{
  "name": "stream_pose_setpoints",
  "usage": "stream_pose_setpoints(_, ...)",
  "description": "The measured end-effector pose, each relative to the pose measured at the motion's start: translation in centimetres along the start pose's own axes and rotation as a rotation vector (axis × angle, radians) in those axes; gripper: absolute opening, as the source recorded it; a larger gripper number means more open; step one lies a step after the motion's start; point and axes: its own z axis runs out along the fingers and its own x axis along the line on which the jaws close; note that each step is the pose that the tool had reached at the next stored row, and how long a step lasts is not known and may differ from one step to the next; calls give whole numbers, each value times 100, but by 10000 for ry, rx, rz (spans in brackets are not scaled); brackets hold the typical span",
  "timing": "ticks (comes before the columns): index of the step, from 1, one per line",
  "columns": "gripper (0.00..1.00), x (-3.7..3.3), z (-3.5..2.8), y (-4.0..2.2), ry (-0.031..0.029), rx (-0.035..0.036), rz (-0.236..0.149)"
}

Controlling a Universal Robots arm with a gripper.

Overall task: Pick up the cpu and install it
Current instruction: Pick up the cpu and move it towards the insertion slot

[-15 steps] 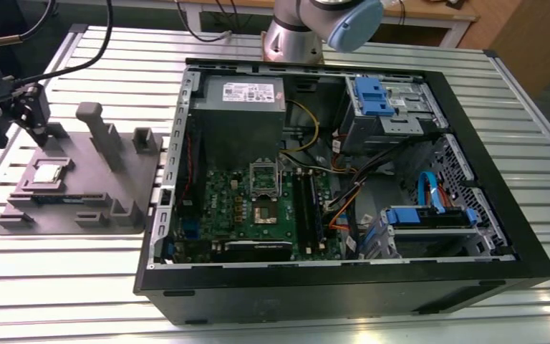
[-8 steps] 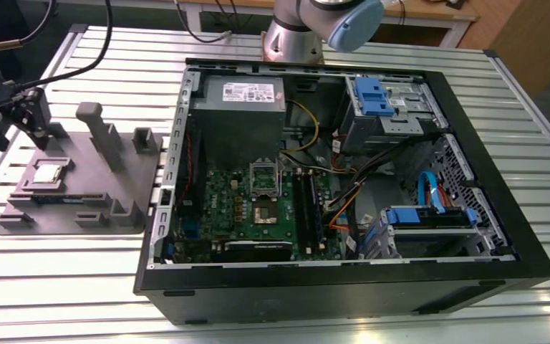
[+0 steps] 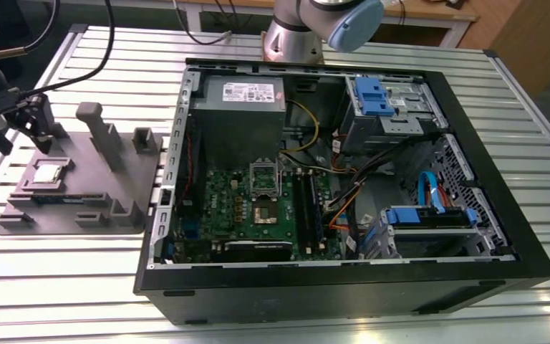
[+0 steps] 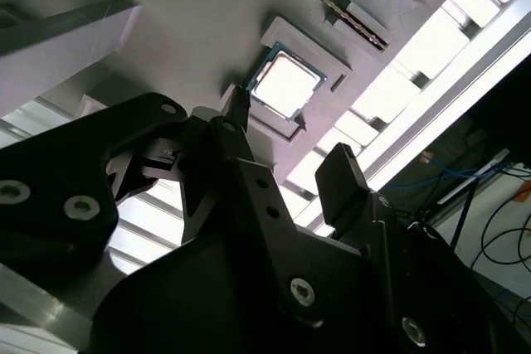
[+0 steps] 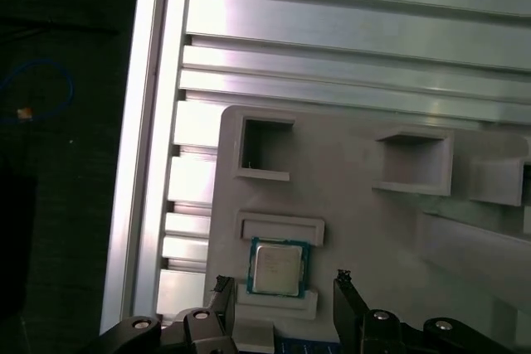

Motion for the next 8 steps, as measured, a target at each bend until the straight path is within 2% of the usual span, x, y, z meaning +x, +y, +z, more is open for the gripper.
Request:
stream_pose_setpoints(4, 59, 1, 43, -1, 1, 1, 4)
stream_pose_setpoints(8, 59, 1, 44, -2, 2, 1, 3)
